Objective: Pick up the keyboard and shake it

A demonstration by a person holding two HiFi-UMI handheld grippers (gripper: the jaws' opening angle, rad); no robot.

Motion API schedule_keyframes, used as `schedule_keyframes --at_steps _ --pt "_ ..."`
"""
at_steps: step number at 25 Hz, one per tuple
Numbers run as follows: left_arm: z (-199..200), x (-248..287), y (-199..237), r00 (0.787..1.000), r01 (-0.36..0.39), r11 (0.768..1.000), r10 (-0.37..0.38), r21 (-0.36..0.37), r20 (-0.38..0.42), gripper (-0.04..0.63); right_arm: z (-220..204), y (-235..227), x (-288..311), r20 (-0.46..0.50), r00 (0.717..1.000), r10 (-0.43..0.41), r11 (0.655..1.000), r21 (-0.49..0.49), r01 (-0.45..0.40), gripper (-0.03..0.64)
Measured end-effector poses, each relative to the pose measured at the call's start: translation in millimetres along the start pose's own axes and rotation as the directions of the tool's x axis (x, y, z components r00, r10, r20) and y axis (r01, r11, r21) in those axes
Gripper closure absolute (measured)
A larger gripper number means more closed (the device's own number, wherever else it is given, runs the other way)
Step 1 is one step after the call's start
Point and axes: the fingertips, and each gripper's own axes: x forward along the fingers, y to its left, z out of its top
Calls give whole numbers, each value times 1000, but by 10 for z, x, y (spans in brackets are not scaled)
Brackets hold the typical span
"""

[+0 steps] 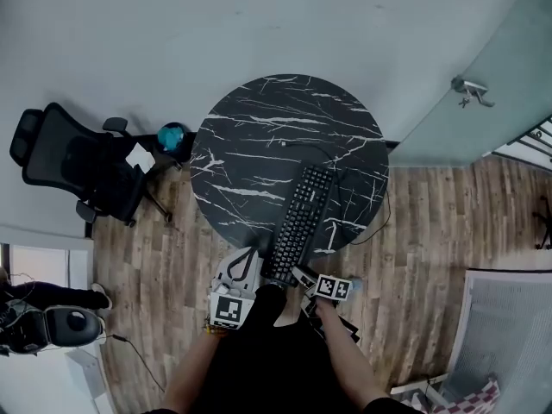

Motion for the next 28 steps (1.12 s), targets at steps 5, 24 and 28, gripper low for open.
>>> schedule_keyframes --at_steps 5,24,28 --pt "-71 -82 47 1000 -8 1000 8 13 -18 577 -49 41 171 23 998 62 996 67 -64 341" --pt "-196 -131 178 999 -35 999 35 -7 -26 577 -113 332 350 29 975 220 963 154 -222 469" --pt "-202 -152 229 999 -43 999 43 -6 -25 577 -102 441 343 55 957 286 935 202 -291 494"
